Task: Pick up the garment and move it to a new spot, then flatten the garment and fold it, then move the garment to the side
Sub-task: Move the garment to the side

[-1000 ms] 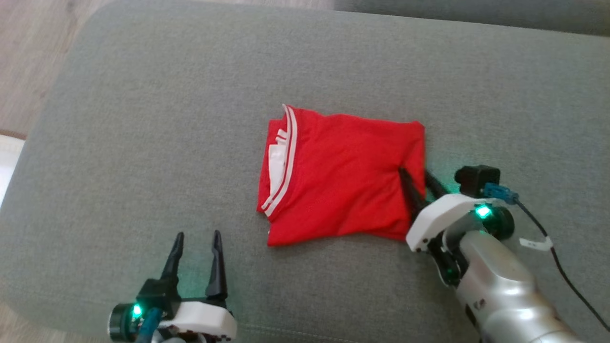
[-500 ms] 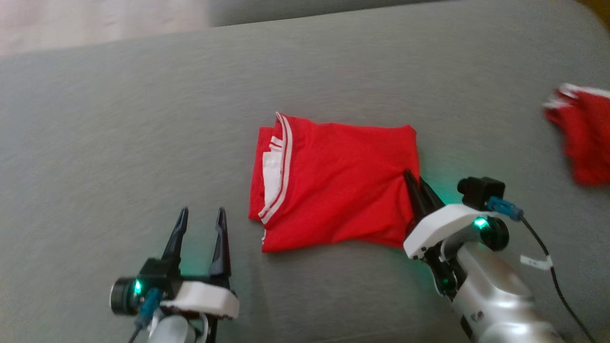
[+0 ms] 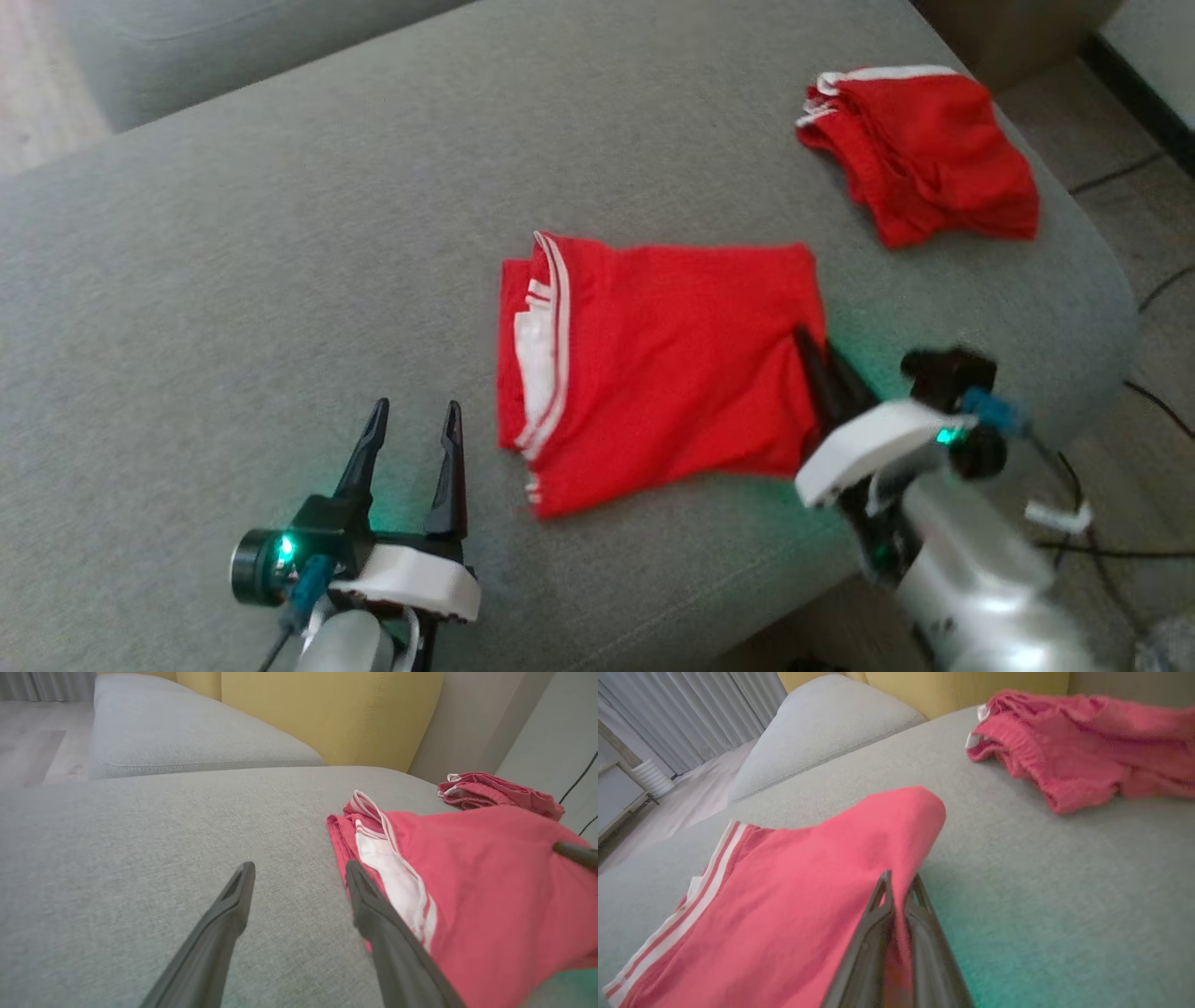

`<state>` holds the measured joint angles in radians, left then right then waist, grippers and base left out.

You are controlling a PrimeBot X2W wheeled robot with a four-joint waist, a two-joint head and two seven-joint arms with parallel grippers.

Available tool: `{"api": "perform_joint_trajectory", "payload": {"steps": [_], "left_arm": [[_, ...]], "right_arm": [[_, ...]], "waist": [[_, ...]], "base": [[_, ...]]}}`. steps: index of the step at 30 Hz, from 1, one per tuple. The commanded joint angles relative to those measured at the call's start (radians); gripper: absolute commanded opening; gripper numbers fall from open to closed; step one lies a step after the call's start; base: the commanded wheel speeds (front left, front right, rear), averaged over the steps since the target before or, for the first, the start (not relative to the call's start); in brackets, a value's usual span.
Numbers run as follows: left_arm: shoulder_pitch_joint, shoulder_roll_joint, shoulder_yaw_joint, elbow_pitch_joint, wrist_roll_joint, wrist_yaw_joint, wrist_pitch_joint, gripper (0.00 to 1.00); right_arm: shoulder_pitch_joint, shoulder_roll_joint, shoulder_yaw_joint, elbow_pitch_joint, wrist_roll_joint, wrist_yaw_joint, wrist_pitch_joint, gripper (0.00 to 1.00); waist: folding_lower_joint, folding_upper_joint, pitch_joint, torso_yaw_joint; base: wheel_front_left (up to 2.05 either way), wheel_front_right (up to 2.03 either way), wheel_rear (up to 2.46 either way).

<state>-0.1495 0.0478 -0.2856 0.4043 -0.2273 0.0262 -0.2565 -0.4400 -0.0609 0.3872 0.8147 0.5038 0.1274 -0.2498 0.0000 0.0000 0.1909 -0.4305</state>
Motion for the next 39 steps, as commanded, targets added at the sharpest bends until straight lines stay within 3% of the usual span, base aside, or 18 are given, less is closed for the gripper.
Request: {"api": "perform_joint_trajectory", "payload": {"steps": [1,10,18,19,20,21,24,29,35,39], "left_arm": [[-0.031,0.002,0.027,-0.020,0.017,-0.002,-0.005,1.00],[-0.039,0.002,0.033,-0.003,0.048,-0.012,-0.005,1.00],[-0.056,0.002,0.040,-0.002,0.058,-0.009,-0.005,1.00],[-0.059,0.002,0.039,0.002,0.067,-0.007,-0.005,1.00],[-0.062,0.002,0.039,0.005,0.071,-0.005,-0.005,1.00],[-0.064,0.002,0.042,0.008,0.071,-0.002,-0.005,1.00],[-0.063,0.002,0.056,0.008,0.073,0.008,-0.005,1.00],[-0.057,0.002,0.080,0.001,0.071,0.019,-0.005,1.00],[-0.049,0.002,0.114,-0.021,0.062,0.032,-0.005,1.00],[-0.039,0.002,0.128,-0.040,0.046,0.040,-0.005,1.00]], "right_arm": [[-0.084,-0.017,0.011,-0.035,-0.020,0.003,-0.012,0.00],[-0.388,-0.207,-0.077,0.088,-0.150,0.003,-0.003,0.00],[-0.523,-0.362,-0.196,0.275,-0.257,0.003,0.015,0.00],[-0.538,-0.382,-0.229,0.307,-0.273,0.003,0.013,0.82],[-0.552,-0.393,-0.264,0.337,-0.286,0.003,0.010,1.00],[-0.564,-0.395,-0.300,0.357,-0.292,0.003,0.005,1.00],[-0.582,-0.367,-0.382,0.358,-0.355,0.003,-0.010,1.00],[-0.495,-0.253,-0.453,0.165,-0.408,0.003,-0.012,1.00],[-0.305,-0.093,-0.443,-0.073,-0.413,0.003,-0.012,1.00],[-0.177,-0.028,-0.436,-0.159,-0.395,0.003,-0.012,1.00]], "waist": [[0.0000,0.0000,0.021,-0.011],[0.0000,0.0000,0.067,0.049],[0.0000,0.0000,0.094,0.095],[0.0000,0.0000,0.098,0.102],[0.0000,0.0000,0.101,0.108],[0.0000,0.0000,0.104,0.112],[0.0000,0.0000,0.108,0.123],[0.0000,0.0000,0.101,0.134],[0.0000,0.0000,0.078,0.163],[0.0000,0.0000,0.055,0.201]], "base": [[0.00,0.00,0.00],[0.00,0.00,0.00],[0.00,0.00,0.00],[0.00,0.00,0.00],[0.00,0.00,0.00],[0.00,0.00,0.00],[0.00,0.00,0.00],[0.00,0.00,0.00],[0.00,0.00,0.00],[0.00,0.00,0.00]]}}
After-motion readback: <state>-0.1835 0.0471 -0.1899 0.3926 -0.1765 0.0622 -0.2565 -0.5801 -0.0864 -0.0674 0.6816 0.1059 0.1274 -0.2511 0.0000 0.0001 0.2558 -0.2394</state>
